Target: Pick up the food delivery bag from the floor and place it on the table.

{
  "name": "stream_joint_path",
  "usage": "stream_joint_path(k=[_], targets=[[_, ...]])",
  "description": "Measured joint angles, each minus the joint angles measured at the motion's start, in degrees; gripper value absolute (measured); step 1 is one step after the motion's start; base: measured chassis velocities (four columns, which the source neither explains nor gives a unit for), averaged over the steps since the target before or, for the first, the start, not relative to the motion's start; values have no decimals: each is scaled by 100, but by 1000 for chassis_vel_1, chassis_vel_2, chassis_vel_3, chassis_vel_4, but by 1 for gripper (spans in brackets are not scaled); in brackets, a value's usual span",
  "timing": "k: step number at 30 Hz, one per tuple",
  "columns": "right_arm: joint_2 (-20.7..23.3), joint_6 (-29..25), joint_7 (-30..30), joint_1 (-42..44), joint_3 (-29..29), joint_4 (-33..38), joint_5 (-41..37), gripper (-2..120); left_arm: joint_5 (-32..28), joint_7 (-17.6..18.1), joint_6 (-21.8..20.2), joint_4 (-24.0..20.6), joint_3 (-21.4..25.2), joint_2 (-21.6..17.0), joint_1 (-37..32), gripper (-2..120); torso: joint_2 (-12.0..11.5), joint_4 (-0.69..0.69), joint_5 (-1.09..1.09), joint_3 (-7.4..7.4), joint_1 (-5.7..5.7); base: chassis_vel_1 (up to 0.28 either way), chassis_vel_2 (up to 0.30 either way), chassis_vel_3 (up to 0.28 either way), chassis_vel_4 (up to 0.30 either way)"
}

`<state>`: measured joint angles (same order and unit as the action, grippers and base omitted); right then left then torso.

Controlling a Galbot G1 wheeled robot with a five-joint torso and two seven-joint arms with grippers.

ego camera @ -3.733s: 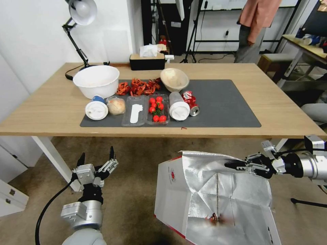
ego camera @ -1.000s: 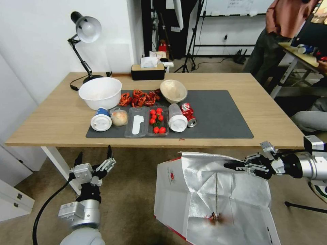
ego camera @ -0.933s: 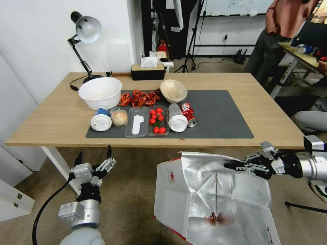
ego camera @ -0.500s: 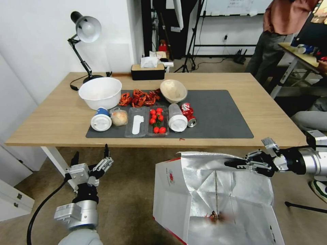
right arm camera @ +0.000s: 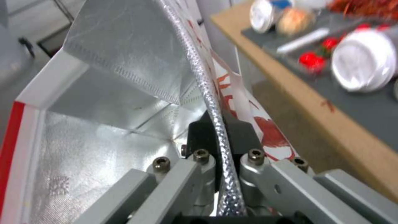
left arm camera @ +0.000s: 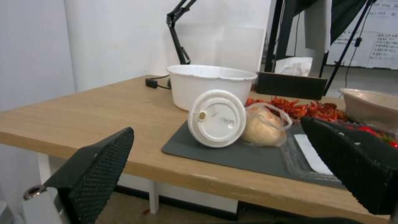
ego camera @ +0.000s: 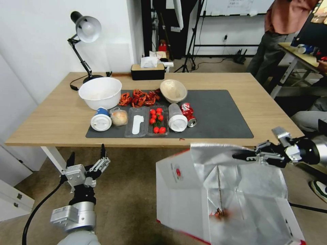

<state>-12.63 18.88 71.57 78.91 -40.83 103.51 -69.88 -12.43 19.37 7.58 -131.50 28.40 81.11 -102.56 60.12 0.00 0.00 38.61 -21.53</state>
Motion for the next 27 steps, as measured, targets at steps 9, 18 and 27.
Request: stream_joint_path(k=[9,18,27], targets=[[165,140,-506,-133,-81,197,-1397,0,51,11,4,-16,-9,85,-5,100,-2,0,0,-1,1,0,0,0,0],[257,111,-1202,-305,-214,490,-2627,0,61,23,2,7,-33,97,19,100,-3,0,0,-1,1,0,0,0,0],[40,-440,-3058,-667,-254,1034,-4136,0,63,46,-10,73,-50,56,55,100,-3,0,0,-2,1,0,0,0,0]])
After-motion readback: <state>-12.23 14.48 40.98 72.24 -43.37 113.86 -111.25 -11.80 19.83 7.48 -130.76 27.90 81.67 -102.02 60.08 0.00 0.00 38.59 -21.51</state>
